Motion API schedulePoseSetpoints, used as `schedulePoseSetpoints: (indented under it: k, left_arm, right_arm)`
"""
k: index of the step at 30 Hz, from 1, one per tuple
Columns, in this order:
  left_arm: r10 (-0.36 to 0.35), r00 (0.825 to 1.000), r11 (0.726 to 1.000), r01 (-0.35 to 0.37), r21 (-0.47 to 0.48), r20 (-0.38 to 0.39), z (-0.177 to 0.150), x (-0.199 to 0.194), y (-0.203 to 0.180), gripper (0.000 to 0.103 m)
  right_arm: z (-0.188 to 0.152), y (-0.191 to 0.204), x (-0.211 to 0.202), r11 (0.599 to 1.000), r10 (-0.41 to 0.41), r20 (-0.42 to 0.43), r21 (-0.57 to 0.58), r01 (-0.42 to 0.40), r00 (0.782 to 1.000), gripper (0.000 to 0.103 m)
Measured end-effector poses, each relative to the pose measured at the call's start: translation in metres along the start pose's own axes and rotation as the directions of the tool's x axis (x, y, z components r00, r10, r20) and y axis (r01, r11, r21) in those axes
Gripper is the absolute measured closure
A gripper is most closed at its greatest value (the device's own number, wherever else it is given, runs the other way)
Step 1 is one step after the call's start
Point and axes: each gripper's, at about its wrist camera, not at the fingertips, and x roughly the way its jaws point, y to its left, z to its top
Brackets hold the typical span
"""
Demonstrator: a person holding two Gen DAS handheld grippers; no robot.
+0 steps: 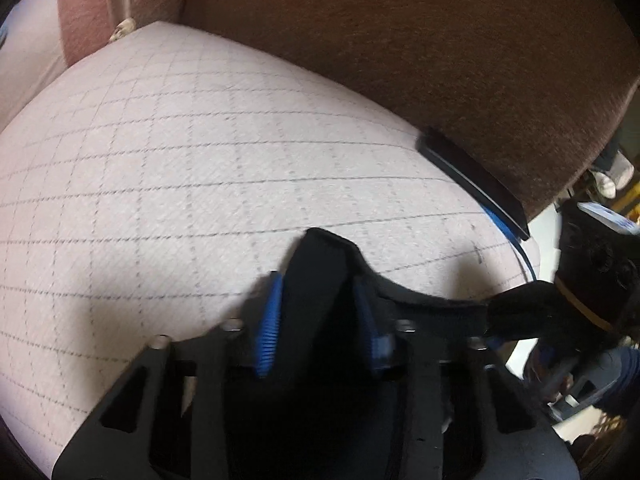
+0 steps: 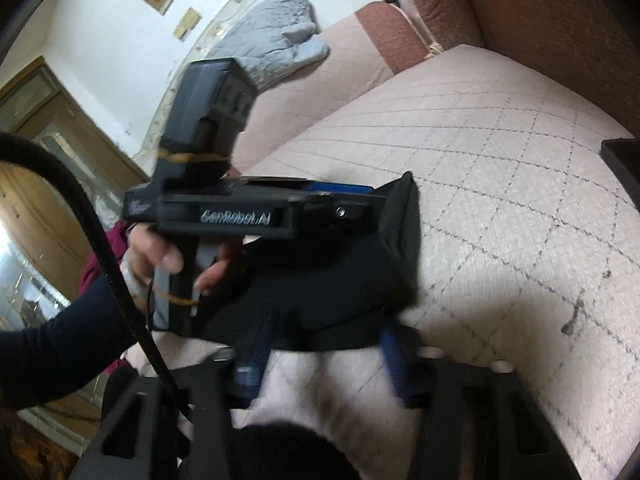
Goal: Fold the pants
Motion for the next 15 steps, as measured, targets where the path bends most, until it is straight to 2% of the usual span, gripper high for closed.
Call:
schedulePoseSetpoints:
  k: [1,2,5,9,15]
  left_arm:
    - [0.004,1.000,1.000,-0.004,0.005,0.007,-0.001,0.000,-0.002,0.077]
    - [0.003,1.000,1.000,-0.003,0.004,0.014,-0.001,0.000,-0.004,0.080]
    - [-0.004,0.999,1.000,0.006,-0.024,0.046,-0.004,-0.011,-0.001,0.092]
    - [-0.035,0.988,0.997,0.045,-0.062,0.151,-0.012,-0.054,0.002,0.092]
    - [0.019,0.951,0.995,0.014,-0.103,0.309,-0.038,-0.142,0.013,0.092]
  right_arm:
    - [0.001,-0.002,0.004,1.000,0.008,-0.001,0.020,-0.008,1.000,0.087]
    - [0.002,-0.005,0.007,0.998,0.029,0.003,0.049,-0.029,1.000,0.089]
    - [0.007,0.009,0.003,0.999,0.019,0.026,0.029,-0.020,0.999,0.091]
    - [0.022,0.042,-0.008,0.998,0.028,0.052,-0.050,-0.025,0.998,0.092]
    - [0.050,0.120,-0.005,0.971,0.096,0.035,-0.223,-0.086,0.995,0.092]
